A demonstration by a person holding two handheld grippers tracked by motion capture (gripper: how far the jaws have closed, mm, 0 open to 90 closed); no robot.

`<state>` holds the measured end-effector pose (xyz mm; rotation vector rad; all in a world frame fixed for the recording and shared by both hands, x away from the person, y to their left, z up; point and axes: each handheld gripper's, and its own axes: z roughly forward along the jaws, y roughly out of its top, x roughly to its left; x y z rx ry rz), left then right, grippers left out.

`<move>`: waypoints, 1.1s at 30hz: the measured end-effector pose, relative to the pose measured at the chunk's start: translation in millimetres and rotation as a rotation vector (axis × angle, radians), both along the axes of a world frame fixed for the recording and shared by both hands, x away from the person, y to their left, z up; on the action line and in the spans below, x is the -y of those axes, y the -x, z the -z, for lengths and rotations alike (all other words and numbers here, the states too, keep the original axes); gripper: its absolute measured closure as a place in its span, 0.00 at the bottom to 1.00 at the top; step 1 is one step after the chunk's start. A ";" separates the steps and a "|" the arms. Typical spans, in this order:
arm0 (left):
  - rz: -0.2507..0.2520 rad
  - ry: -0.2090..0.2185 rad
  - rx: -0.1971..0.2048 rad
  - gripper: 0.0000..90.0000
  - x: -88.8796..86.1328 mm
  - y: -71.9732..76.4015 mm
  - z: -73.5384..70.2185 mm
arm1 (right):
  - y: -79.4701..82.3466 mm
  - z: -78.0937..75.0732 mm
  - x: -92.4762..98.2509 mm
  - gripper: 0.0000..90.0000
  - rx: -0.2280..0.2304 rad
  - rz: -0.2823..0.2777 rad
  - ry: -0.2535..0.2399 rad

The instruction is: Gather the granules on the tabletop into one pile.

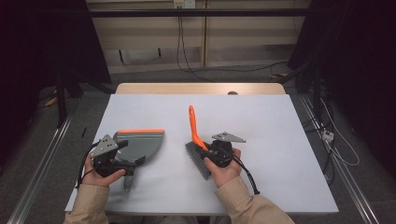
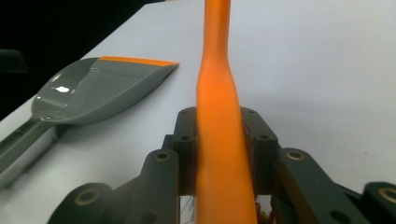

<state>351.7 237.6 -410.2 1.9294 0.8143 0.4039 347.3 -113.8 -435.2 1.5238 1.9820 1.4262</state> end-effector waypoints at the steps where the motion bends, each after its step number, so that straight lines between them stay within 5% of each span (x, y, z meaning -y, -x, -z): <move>1: -0.001 0.001 0.001 0.07 -0.2 0.0 -0.1 | -0.2 -0.9 -0.2 0.79 0.005 -0.008 -0.008; 10: 0.002 -0.001 -0.001 0.07 -1.7 -0.2 -0.5 | -6.5 -27.6 9.6 0.79 0.075 -0.074 -0.031; 15: 0.001 0.001 0.002 0.07 -2.0 0.1 -0.9 | -14.4 -34.7 26.2 0.79 0.140 -0.128 0.038; 26: 0.006 -0.013 -0.006 0.07 -2.0 4.1 1.3 | -18.3 -21.2 50.8 0.79 0.183 -0.152 0.154; 33: 0.000 -0.015 -0.017 0.07 -3.2 5.3 3.1 | -22.9 -4.0 43.3 0.79 0.186 -0.163 0.209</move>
